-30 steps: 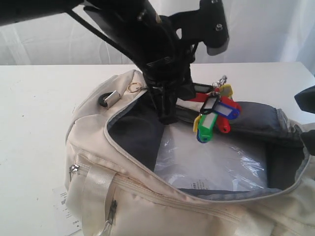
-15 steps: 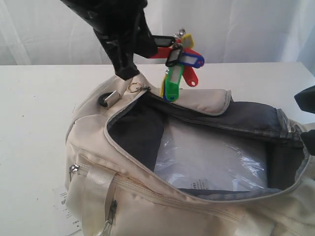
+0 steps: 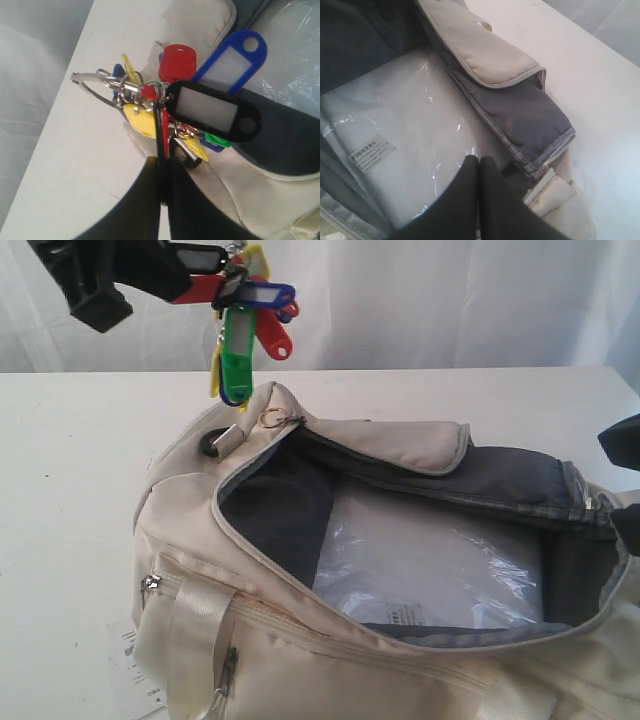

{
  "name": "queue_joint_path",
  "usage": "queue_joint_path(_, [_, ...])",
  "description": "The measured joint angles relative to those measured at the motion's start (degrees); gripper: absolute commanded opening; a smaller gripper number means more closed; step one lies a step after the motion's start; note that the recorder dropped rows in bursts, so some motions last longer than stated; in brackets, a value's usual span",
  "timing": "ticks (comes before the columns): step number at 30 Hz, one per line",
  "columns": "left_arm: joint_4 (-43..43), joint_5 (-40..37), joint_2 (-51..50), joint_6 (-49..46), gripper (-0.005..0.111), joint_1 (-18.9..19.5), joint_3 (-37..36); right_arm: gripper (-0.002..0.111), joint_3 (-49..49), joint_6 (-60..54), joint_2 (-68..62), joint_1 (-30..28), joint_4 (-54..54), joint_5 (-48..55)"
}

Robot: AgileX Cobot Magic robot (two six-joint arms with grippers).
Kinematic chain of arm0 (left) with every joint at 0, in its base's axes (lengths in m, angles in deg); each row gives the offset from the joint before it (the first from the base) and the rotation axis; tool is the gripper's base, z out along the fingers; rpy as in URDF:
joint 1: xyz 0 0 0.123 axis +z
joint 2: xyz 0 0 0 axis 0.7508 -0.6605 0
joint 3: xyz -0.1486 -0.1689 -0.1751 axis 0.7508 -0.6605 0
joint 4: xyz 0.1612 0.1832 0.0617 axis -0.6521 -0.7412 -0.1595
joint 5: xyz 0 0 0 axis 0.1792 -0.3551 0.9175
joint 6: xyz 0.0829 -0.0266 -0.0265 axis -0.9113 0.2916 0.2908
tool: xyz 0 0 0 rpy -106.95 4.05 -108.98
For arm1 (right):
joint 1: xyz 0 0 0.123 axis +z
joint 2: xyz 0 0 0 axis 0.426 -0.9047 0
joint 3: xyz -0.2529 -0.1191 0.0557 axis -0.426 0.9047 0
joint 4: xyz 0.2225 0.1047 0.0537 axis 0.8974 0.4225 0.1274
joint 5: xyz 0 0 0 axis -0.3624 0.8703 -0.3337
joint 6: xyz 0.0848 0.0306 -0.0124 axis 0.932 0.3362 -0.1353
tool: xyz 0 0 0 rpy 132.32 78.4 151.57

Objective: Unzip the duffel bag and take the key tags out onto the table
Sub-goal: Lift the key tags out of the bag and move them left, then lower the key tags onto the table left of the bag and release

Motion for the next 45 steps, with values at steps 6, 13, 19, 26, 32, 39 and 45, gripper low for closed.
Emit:
queue_joint_path(6, [-0.1,-3.6,1.6,1.6,0.000,5.6,0.0,0.000,0.0,0.0,0.0,0.0,0.0,0.0])
queue_joint_path(13, [-0.2,-8.3,1.9,2.3,0.000,13.0,-1.3,0.000,0.0,0.0,0.0,0.0,0.0,0.0])
queue_joint_path(19, [-0.2,-8.6,1.9,2.6,0.000,17.2,-8.1,0.000,0.0,0.0,0.0,0.0,0.0,0.0])
queue_joint_path(26, [-0.2,-2.7,2.1,2.6,0.000,19.1,-21.1,0.000,0.0,0.0,0.0,0.0,0.0,0.0])
queue_joint_path(32, [-0.2,7.7,1.7,2.6,0.000,19.1,-32.2,0.000,0.0,0.0,0.0,0.0,0.0,0.0])
queue_joint_path(39, [-0.2,18.1,-0.7,2.9,0.000,19.1,-42.3,0.000,0.0,0.0,0.0,0.0,0.0,0.0])
queue_joint_path(45, [0.0,27.1,-3.0,5.5,0.000,19.1,-47.8,0.000,0.0,0.0,0.0,0.0,0.0,0.0])
